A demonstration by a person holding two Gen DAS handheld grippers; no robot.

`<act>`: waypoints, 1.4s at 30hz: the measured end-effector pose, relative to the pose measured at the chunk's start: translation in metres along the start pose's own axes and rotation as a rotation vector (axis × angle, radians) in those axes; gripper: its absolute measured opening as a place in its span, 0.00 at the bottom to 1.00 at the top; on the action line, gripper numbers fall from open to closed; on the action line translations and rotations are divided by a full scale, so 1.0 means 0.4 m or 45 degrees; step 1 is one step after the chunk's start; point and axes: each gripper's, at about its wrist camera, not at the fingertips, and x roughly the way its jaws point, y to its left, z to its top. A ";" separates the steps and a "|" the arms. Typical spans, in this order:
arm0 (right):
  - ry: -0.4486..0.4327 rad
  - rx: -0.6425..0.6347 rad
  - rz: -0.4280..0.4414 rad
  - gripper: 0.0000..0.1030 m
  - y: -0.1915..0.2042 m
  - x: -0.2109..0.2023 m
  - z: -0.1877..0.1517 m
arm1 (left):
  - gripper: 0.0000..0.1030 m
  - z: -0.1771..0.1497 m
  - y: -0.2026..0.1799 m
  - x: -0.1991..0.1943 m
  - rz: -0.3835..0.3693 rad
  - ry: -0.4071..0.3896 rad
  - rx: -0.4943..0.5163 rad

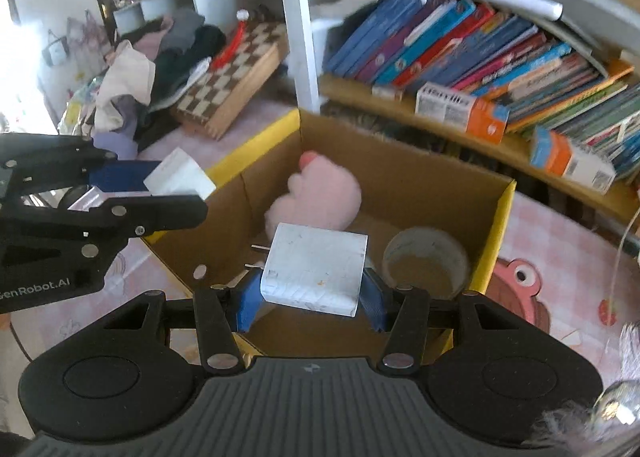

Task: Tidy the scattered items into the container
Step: 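Lower the charger plug into the box with the left gripper while the right gripper lowers the power bank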

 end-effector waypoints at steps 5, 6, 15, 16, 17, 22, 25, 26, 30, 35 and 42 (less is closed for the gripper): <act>0.063 0.044 0.014 0.48 -0.016 0.035 0.007 | 0.26 0.013 0.008 0.030 0.003 0.028 -0.010; 0.075 0.044 0.013 0.48 -0.018 0.041 0.009 | 0.26 0.016 0.009 0.037 0.003 0.033 -0.010; 0.201 0.024 0.022 0.48 -0.041 0.098 0.010 | 0.26 0.058 0.006 0.127 -0.020 0.111 0.036; 0.207 0.017 0.023 0.48 -0.042 0.103 0.011 | 0.26 0.064 0.006 0.139 -0.024 0.123 0.044; 0.211 0.009 0.025 0.48 -0.042 0.107 0.011 | 0.26 0.068 0.005 0.152 -0.029 0.136 0.055; 0.252 -0.021 0.039 0.48 -0.042 0.134 0.010 | 0.26 0.088 -0.002 0.221 -0.056 0.205 0.112; 0.266 -0.002 0.071 0.49 -0.050 0.145 0.012 | 0.26 0.095 -0.009 0.267 -0.073 0.254 0.147; 0.267 -0.001 0.080 0.49 -0.052 0.147 0.012 | 0.26 0.096 -0.012 0.279 -0.080 0.267 0.154; 0.267 0.004 0.100 0.49 -0.055 0.148 0.010 | 0.26 0.102 -0.031 0.325 -0.110 0.311 0.184; 0.259 0.022 0.125 0.49 -0.058 0.152 0.009 | 0.26 0.110 -0.046 0.371 -0.132 0.351 0.210; 0.253 0.050 0.152 0.49 -0.061 0.159 0.008 | 0.26 0.104 -0.054 0.408 -0.155 0.389 0.236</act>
